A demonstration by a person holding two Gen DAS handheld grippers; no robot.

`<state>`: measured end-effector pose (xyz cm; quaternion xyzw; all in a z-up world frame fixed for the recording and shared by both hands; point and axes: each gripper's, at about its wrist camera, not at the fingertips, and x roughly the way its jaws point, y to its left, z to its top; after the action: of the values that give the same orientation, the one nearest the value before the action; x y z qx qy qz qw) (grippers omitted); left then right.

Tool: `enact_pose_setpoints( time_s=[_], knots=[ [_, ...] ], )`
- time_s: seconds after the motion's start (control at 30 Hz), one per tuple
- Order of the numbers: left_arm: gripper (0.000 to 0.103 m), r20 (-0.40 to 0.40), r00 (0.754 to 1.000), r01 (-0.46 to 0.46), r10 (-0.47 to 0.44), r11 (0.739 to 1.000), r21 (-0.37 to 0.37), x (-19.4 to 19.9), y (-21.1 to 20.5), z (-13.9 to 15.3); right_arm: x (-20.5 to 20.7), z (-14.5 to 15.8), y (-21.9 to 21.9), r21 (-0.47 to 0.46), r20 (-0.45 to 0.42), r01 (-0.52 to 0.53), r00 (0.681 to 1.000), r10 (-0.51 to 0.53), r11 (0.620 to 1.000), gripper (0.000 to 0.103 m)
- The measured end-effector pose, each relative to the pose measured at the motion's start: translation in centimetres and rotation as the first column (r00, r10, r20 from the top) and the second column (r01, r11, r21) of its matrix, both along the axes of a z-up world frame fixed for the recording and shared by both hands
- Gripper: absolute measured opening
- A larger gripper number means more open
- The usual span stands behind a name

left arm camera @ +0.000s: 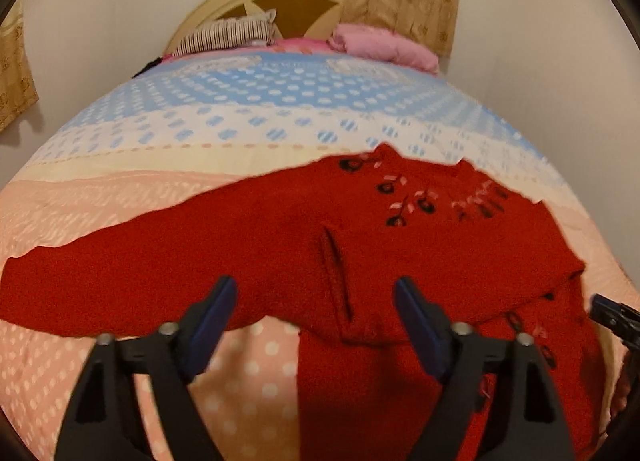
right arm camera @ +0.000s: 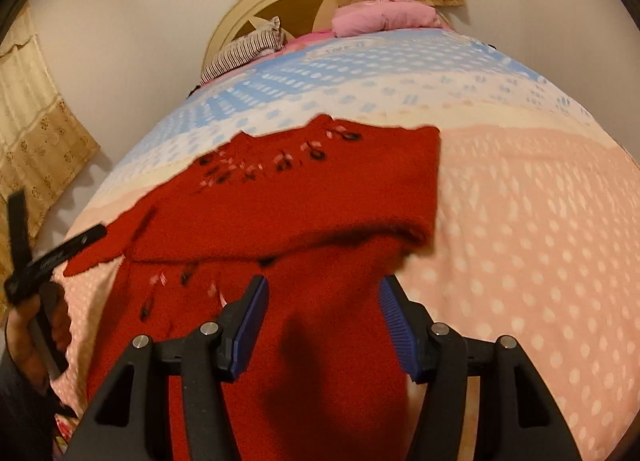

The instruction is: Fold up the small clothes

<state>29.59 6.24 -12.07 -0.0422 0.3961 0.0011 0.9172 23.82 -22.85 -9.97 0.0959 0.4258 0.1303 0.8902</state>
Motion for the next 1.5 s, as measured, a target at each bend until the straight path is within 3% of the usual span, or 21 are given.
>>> enact_pose_setpoints(
  time_s=[0.17,0.23,0.3,0.5,0.63,0.7,0.8,0.93,1.03,1.17,1.2,1.37,1.43,1.47,1.5],
  knots=[
    [0.069,-0.053,0.999,0.01,-0.011,1.0,-0.028,1.3,-0.5,-2.0,-0.2,-1.6,-0.7,0.02,-0.018,0.013,1.0,-0.013,1.0,0.059],
    [0.058,-0.063,0.998,0.02,-0.023,0.999,-0.045,1.5,-0.9,-2.5,-0.4,-2.3,-0.9,0.025,-0.008,0.034,0.999,-0.033,0.999,0.059],
    [0.019,-0.061,0.998,0.029,-0.031,0.999,-0.035,1.5,-1.2,-2.8,-0.7,-2.7,-1.0,0.037,0.015,0.04,0.999,-0.041,0.998,0.059],
    [0.013,0.044,0.999,0.025,-0.021,0.996,-0.083,0.1,-0.4,-1.1,-1.1,-2.9,-1.6,0.088,0.029,0.041,0.999,-0.044,0.995,0.059],
    [0.012,0.045,0.999,0.013,-0.009,0.996,-0.083,-0.3,0.1,-1.2,-1.1,-3.0,-1.7,0.103,0.03,0.044,0.998,-0.047,0.994,0.059],
    [0.002,0.055,0.998,-0.012,0.016,0.997,-0.079,-0.5,0.5,-1.2,-1.2,-2.9,-1.6,0.097,0.034,0.046,0.998,-0.049,0.994,0.059],
    [0.002,0.076,0.995,-0.053,0.059,0.995,-0.08,-0.5,1.4,-1.4,-1.5,-3.0,-1.6,0.095,0.04,0.048,0.998,-0.052,0.994,0.059],
    [0.002,0.033,0.998,-0.047,0.05,0.994,-0.096,0.2,1.1,-2.0,-1.6,-3.1,-1.6,0.089,0.035,0.049,0.998,-0.053,0.995,0.059],
    [0.01,0.042,0.999,-0.003,0.008,0.991,-0.132,0.3,0.5,-1.8,-1.9,-3.0,-1.5,0.078,0.042,0.051,0.998,-0.054,0.996,0.059],
    [0.059,0.034,0.999,0.028,-0.024,0.992,-0.126,1.1,-0.4,-1.9,-1.8,-3.0,-1.3,0.064,0.036,0.052,0.998,-0.054,0.997,0.06],
    [0.061,0.021,1.0,0.018,-0.015,0.992,-0.126,1.4,-0.4,-2.1,-1.8,-3.0,-1.2,0.06,0.037,0.049,0.998,-0.052,0.997,0.061],
    [0.061,0.042,0.999,-0.015,0.024,0.978,-0.208,0.8,0.2,-1.7,-1.8,-3.0,-1.0,0.049,0.042,0.048,0.998,-0.05,0.998,0.062],
    [0.061,0.043,0.999,0.025,-0.018,0.985,-0.168,0.8,-0.7,-1.7,-1.8,-3.1,-1.1,0.058,0.042,0.049,0.998,-0.051,0.997,0.062],
    [0.057,0.025,0.999,0.035,-0.032,0.99,-0.134,1.0,-1.3,-1.9,-1.7,-3.1,-1.1,0.059,0.042,0.049,0.998,-0.052,0.997,0.062],
    [0.04,0.014,0.999,0.046,-0.045,0.992,-0.114,1.3,-1.7,-2.1,-1.7,-3.1,-1.1,0.058,0.042,0.049,0.998,-0.052,0.997,0.062]
  ],
)
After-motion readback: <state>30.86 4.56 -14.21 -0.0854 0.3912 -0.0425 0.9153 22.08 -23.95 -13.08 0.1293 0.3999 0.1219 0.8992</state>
